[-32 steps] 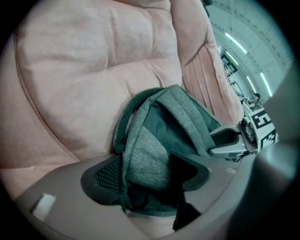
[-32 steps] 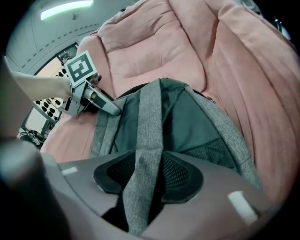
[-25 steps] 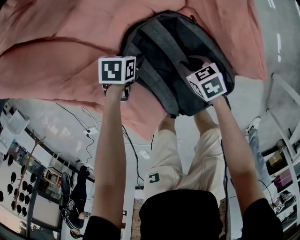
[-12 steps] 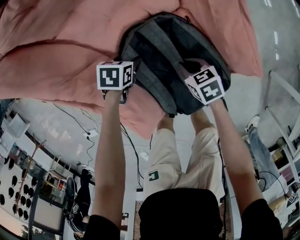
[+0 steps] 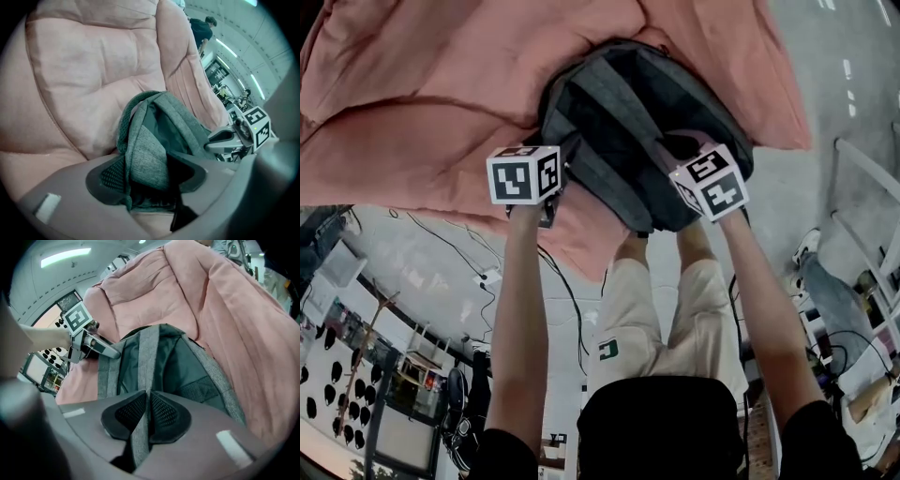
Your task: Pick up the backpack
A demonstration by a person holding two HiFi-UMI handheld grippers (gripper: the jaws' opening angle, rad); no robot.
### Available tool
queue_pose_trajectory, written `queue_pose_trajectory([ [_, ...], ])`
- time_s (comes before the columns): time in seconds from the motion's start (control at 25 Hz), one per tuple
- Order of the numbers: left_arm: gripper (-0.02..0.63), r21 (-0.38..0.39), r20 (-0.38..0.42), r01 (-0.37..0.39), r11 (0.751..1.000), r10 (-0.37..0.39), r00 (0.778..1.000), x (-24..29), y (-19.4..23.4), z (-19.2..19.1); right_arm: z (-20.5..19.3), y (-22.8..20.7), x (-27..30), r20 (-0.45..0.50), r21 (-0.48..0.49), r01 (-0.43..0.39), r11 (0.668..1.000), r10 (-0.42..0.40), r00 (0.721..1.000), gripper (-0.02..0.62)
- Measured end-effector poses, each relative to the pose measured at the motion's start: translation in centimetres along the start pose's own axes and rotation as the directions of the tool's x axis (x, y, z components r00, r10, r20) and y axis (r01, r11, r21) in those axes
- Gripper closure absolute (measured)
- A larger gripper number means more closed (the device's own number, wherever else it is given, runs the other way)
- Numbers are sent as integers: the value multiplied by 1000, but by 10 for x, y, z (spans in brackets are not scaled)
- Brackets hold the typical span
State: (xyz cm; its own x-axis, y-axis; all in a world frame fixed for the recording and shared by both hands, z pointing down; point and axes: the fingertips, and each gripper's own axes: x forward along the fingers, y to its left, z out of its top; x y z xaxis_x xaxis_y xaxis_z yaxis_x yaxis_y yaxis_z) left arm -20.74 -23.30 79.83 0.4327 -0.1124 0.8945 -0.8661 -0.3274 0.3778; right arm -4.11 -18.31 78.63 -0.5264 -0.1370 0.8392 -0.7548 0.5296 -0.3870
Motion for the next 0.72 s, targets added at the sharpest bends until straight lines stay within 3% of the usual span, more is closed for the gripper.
queue_pose_trajectory([
  [0.48,364,-18,36,28,999,-27,999,-27,-16,-3,5,17,-25,29,34,25,999,-26,999,554],
  [0.72,377,5,67,34,999,-34,997,-60,-59,17,14,18,-80,44,65,50,997,-53,998,554],
])
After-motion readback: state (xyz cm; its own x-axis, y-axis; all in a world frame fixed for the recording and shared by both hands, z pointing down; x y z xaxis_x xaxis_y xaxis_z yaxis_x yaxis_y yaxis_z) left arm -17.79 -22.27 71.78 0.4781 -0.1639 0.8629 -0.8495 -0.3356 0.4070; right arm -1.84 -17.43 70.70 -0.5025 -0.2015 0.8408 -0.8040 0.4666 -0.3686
